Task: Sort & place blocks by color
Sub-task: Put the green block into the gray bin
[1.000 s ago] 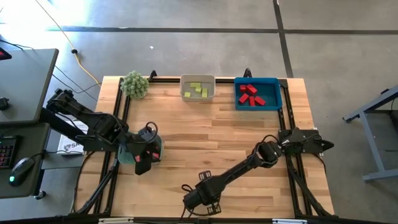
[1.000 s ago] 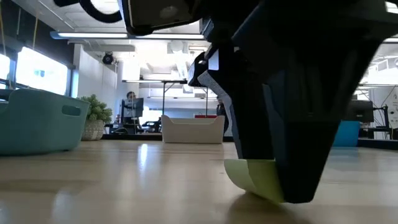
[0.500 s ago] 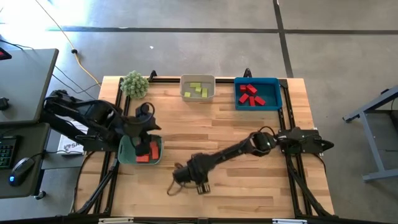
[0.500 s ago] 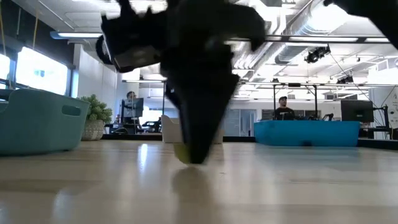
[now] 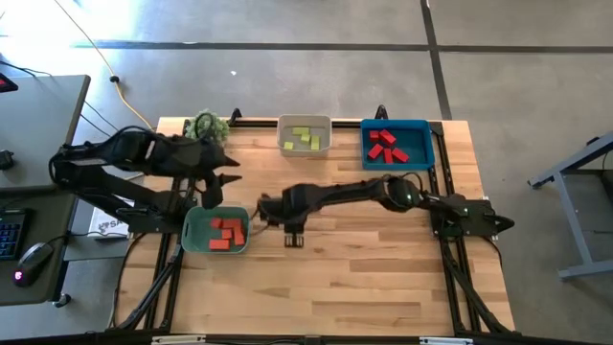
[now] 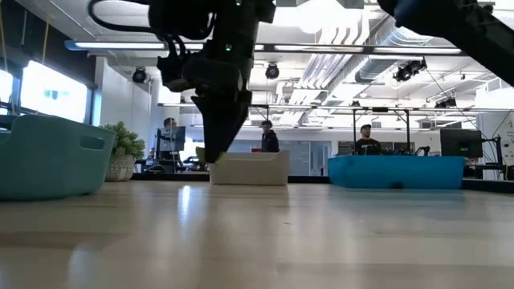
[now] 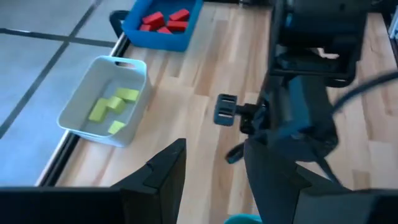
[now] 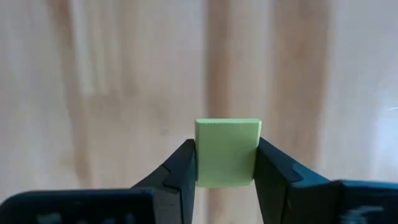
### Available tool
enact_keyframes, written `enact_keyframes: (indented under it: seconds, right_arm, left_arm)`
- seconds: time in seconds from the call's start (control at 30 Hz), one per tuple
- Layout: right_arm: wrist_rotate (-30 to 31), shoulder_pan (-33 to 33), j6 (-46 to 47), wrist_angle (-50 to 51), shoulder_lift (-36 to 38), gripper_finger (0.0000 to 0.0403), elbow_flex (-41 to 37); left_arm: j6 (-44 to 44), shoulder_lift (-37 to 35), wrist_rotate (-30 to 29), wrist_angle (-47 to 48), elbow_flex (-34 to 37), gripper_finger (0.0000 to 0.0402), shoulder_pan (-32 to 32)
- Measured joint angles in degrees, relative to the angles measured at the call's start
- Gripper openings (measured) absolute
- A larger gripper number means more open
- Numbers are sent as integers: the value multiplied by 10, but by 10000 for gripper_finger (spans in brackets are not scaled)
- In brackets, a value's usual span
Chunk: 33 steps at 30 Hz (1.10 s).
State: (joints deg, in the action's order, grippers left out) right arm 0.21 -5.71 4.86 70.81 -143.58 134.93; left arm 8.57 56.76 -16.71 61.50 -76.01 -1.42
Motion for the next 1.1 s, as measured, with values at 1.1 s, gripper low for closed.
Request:
enact_keyframes:
  seconds: [1.1]
  right_arm:
    - [-45,369,-204,-128,70,97,-16]
  left_arm:
    - [-25,0,84,-247,38,152,-293]
